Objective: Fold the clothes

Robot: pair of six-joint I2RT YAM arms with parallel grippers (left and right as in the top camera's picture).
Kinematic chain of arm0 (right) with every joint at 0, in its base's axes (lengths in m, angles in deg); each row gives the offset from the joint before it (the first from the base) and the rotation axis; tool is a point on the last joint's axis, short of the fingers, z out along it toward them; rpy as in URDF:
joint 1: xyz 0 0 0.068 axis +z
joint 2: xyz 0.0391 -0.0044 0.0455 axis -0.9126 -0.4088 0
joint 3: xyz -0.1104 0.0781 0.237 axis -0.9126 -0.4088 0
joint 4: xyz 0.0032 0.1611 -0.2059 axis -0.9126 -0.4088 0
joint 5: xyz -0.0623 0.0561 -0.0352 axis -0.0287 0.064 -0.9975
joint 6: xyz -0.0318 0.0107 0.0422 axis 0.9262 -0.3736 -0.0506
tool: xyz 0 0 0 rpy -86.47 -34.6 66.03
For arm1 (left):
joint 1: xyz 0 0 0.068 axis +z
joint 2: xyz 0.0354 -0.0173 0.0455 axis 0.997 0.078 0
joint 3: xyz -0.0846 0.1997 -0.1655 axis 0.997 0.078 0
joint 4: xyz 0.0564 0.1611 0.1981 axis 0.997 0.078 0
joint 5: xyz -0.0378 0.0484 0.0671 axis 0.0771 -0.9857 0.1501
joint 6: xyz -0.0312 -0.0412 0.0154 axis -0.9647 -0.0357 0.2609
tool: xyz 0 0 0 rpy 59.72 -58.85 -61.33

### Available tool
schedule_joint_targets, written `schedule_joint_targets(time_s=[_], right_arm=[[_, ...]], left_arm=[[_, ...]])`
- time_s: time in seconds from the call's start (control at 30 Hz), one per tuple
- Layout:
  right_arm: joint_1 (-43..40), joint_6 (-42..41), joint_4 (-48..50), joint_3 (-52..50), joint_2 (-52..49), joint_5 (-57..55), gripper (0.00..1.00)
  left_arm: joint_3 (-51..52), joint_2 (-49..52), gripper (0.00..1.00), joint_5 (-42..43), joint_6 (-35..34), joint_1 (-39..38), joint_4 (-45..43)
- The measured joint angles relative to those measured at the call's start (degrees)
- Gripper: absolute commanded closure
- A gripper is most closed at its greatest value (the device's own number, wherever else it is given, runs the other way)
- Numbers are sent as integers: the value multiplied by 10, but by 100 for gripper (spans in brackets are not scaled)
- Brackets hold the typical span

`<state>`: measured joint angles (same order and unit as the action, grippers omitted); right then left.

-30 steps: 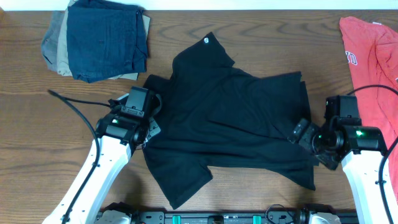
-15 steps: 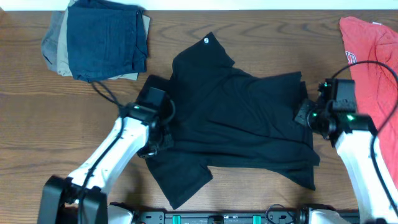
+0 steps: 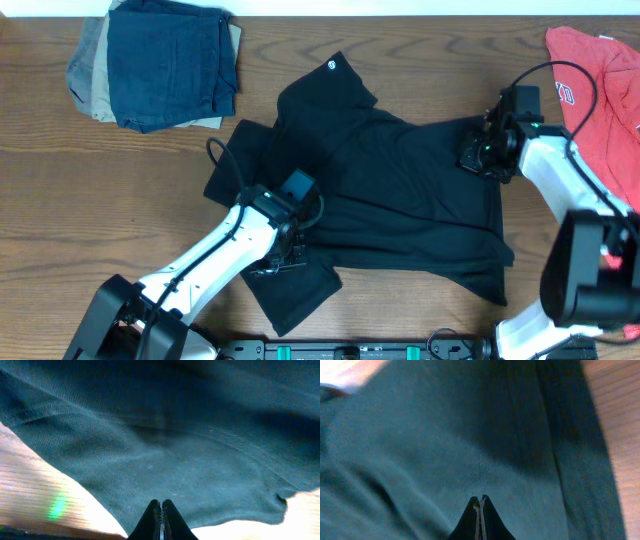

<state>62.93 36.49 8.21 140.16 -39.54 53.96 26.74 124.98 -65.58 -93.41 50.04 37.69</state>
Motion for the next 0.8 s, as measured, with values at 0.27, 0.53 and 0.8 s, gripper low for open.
schedule_joint_targets(time_s=[0.27,0.53,0.8], right_arm=[[0,15,7,7,-50,33,99],[0,17,20,16,-75,45,99],[5,11,32,36,-94,45,99]], left_arm=[[76,0,94,26,-39,-1,-76],[119,-9,91,39,-71,-2,-99],[140,-31,94,43,-116,-2,-119]])
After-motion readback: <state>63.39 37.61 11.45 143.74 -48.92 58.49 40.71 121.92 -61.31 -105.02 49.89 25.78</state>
